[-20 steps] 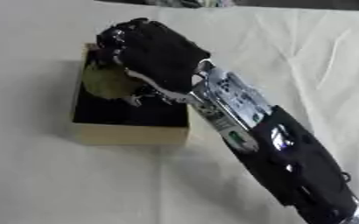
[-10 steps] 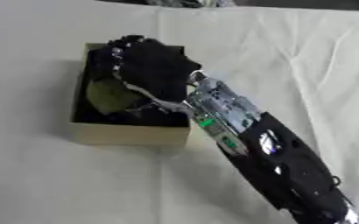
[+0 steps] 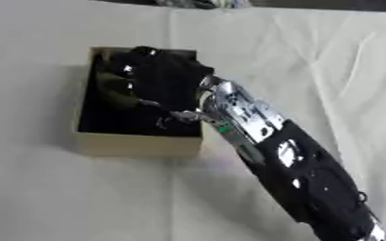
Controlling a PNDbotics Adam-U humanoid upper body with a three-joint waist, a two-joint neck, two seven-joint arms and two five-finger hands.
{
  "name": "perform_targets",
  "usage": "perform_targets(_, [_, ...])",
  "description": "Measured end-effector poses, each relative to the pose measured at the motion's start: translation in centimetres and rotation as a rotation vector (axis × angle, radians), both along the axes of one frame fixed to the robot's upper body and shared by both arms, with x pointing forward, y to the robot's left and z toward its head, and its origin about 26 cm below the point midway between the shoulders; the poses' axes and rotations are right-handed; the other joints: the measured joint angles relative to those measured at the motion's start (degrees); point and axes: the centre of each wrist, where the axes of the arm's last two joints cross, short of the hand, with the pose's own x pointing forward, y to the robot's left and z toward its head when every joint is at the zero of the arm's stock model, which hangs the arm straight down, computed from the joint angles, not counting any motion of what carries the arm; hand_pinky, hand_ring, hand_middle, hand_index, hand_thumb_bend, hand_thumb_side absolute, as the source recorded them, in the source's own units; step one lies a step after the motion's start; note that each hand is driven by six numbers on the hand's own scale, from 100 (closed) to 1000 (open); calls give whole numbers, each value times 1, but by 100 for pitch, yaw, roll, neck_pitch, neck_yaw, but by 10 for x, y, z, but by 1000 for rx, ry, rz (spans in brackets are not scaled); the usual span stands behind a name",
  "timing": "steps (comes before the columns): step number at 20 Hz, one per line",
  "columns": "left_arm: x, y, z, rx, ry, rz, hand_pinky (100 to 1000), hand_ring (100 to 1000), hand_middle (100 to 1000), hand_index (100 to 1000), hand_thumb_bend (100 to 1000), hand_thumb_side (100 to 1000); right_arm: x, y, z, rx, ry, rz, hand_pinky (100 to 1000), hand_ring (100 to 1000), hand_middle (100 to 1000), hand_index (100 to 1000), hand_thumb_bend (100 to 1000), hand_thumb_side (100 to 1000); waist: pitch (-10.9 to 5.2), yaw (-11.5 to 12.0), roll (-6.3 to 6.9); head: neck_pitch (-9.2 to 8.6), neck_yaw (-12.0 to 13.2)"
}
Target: Pick up objects on the table and place them in the box.
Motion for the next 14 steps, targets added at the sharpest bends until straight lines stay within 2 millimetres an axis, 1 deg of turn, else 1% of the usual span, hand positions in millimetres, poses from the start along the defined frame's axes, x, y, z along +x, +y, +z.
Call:
perform_targets(1, [0,0,0,0,-1,0,635,606,600,735,380,524,-1,-1,2,22,-13,0,832,921,900,884,397,100,0,-2,2,0,1])
perform_targets(2, [0,0,0,0,-1,0,635,606,600,735,380,524,-2,-3,6,54,-27,0,820,907,878,870,355,100,-1,-7,6,0,4])
perform_targets(3, [0,0,0,-1,-1,0,635,606,600,735,379,523,-5,-5,9,99,-41,1,790,870,800,823,178,100,-1,-16,11,0,7])
perform_targets(4, [0,0,0,-1,0,1,635,606,599,735,379,523,-7,-7,14,169,-54,9,783,859,773,808,100,100,-2,-28,16,0,9])
perform_targets(5, [0,0,0,-1,0,1,635,606,599,735,379,523,-11,-11,21,265,-64,26,780,845,739,791,100,100,-3,-36,20,0,12])
perform_targets(6, [0,0,0,-1,0,2,635,606,599,735,379,522,-15,-15,28,379,-65,51,784,842,725,783,100,100,-9,-39,22,0,20])
perform_targets(8, [0,0,0,-1,1,3,635,606,599,735,379,521,-24,-24,43,619,-48,118,790,837,710,771,100,100,-30,-64,22,0,50])
perform_targets(10, [0,0,0,-2,2,4,635,606,599,735,377,521,-35,-37,58,806,-22,184,791,829,700,759,100,100,-40,-75,22,0,75])
perform_targets(12, [-1,0,0,-3,4,7,636,606,599,735,377,521,-43,-51,70,919,3,241,790,822,695,753,100,100,-48,-96,22,0,102])
perform_targets(14, [-1,0,0,-3,5,8,636,606,599,735,375,524,-47,-64,80,987,11,284,771,794,674,736,100,100,-65,-110,24,0,116])
